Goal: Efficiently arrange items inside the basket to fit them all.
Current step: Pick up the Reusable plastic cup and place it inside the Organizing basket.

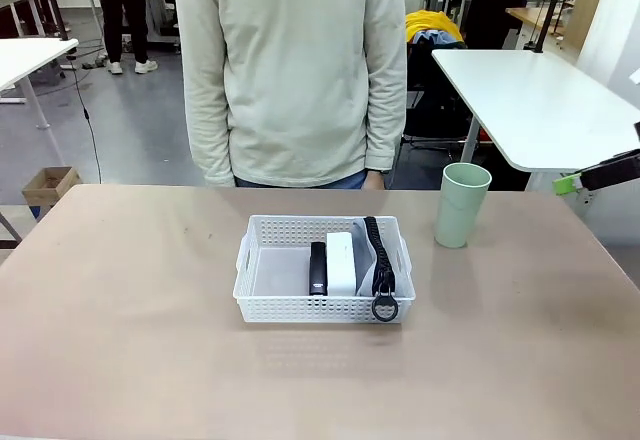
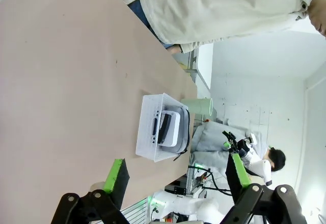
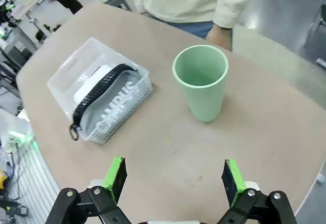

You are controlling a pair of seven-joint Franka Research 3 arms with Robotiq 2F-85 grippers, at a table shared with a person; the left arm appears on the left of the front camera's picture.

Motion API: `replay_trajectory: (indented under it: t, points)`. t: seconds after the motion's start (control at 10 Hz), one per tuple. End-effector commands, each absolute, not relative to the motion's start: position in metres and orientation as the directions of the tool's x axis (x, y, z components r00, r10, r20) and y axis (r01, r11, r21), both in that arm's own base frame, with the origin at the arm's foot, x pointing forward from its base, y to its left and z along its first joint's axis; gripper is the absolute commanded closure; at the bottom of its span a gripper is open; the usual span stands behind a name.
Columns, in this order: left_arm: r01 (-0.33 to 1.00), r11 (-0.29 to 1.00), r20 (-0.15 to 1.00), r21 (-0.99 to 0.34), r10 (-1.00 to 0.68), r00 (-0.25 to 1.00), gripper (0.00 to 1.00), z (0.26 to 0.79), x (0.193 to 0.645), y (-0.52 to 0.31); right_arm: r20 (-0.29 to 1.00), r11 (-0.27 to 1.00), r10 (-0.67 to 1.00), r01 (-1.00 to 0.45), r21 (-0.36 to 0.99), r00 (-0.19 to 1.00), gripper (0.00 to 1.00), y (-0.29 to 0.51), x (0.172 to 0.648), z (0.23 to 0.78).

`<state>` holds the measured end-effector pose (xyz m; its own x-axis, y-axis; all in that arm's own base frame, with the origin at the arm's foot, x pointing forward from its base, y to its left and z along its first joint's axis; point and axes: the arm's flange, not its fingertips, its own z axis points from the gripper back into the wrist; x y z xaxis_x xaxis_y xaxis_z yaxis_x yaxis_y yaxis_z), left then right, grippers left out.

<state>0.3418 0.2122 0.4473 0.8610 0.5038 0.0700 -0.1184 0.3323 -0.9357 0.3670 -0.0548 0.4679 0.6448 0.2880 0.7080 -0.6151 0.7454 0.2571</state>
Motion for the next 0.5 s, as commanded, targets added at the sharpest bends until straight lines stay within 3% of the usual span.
replay_trajectory:
  t: [0.0,0.3,0.4]
  points:
    - [-0.124,0.335,0.064,-0.934,0.5,0.864,0.0,0.449,0.339,0.211,0.683,0.721,0.255,-0.605,0.338,0.684,0.0,-0.057,0.352,0.48]
    - [-0.124,0.335,0.064,-0.934,0.5,0.864,0.0,0.449,0.339,0.211,0.793,0.763,0.341,-0.642,0.08,0.504,0.0,-0.054,0.363,0.476]
    - [-0.124,0.335,0.064,-0.934,0.5,0.864,0.0,0.449,0.339,0.211,0.801,0.716,0.406,-0.697,0.02,0.44,0.0,-0.054,0.371,0.467]
